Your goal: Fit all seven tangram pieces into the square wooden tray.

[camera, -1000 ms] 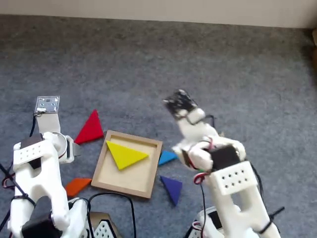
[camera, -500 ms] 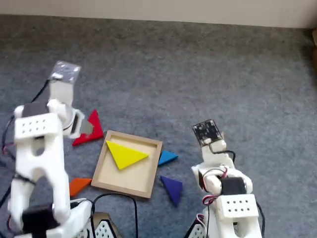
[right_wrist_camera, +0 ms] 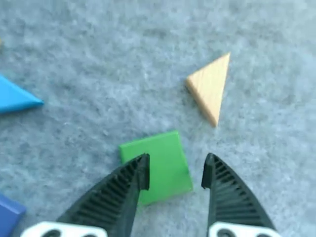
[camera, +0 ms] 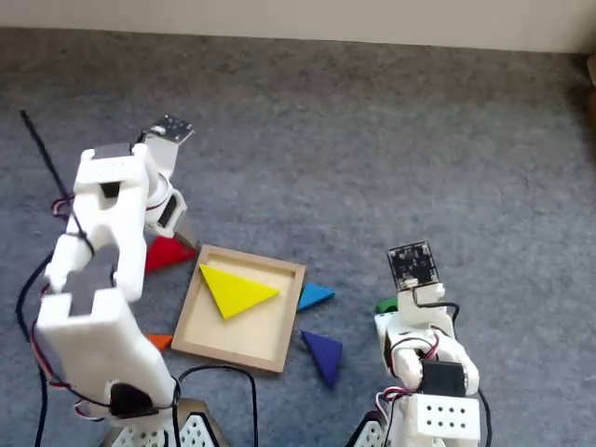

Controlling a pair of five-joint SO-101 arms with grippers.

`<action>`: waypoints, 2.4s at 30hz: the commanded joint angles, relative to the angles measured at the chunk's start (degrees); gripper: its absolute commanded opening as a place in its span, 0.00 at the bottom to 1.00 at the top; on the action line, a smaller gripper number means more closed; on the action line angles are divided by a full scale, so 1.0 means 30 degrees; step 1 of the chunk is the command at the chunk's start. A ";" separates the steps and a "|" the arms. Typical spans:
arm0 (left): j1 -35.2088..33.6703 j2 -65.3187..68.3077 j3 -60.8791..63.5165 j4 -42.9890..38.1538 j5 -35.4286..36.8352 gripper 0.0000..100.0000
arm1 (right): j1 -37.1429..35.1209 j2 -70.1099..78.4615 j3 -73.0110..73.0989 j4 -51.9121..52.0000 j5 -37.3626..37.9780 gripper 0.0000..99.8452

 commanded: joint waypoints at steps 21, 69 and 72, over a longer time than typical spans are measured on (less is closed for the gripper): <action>0.0278 1.0945 -1.5575 1.0198 -0.0029 0.07 | 0.0249 -0.4176 0.1744 0.2886 0.1201 0.18; -0.1773 0.1978 0.0132 0.5568 -0.5304 0.22 | 0.0249 -0.4147 0.1744 0.2916 0.1670 0.18; -0.1597 0.1978 0.0132 0.5392 -0.4659 0.20 | 0.0249 -0.4147 0.1744 0.2916 0.1670 0.18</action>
